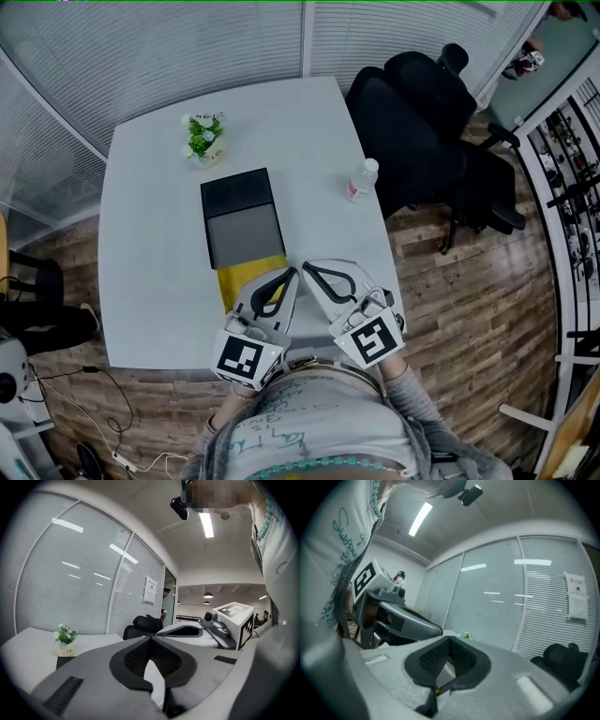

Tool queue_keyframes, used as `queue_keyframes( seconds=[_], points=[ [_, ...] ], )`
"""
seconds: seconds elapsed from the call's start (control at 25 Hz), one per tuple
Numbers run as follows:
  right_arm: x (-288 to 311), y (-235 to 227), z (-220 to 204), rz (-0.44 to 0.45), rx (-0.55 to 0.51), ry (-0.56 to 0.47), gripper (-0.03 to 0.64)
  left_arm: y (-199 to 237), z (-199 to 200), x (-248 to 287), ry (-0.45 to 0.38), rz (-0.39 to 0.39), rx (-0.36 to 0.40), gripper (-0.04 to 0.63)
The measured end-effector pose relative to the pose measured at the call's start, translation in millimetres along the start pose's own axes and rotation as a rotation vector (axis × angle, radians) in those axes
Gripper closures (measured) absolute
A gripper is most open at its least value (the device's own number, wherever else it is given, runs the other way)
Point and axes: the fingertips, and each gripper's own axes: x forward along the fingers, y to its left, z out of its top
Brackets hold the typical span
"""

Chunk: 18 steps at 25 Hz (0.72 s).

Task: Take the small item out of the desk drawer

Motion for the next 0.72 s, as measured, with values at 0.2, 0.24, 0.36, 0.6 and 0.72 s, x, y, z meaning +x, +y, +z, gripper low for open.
queue_keyframes(
  seconds=[0.2, 0.24, 0.36, 0.6, 0.72],
  points=[
    [-2.2, -8.5, 16.1, -0.066, 0.053, -0.059, 0.614, -1.5, 9.7, -0.7, -0.017, 0.016, 0.06, 0.597],
    [-2.6, -8.7, 16.2, -0.065, 0.056, -0.056, 0.614, -2.2, 8.9, -0.3, -0.016, 0.017, 0.066, 0.597],
    [-3.5, -8.5, 13.2, -0.058, 0.034, -0.025, 0.614, -3.6, 6.4, 1.2, -0.013, 0.017, 0.066, 0.597],
    [-3.8, -9.5, 11.4, -0.066, 0.023, -0.011, 0.614, -1.5, 2.4, 0.5, -0.009, 0.017, 0.065, 0.597],
    [-3.4, -8.9, 11.9, -0.065, 0.016, -0.007, 0.614, -0.4, 2.0, 0.4, -0.006, 0.019, 0.07, 0.597]
  ],
)
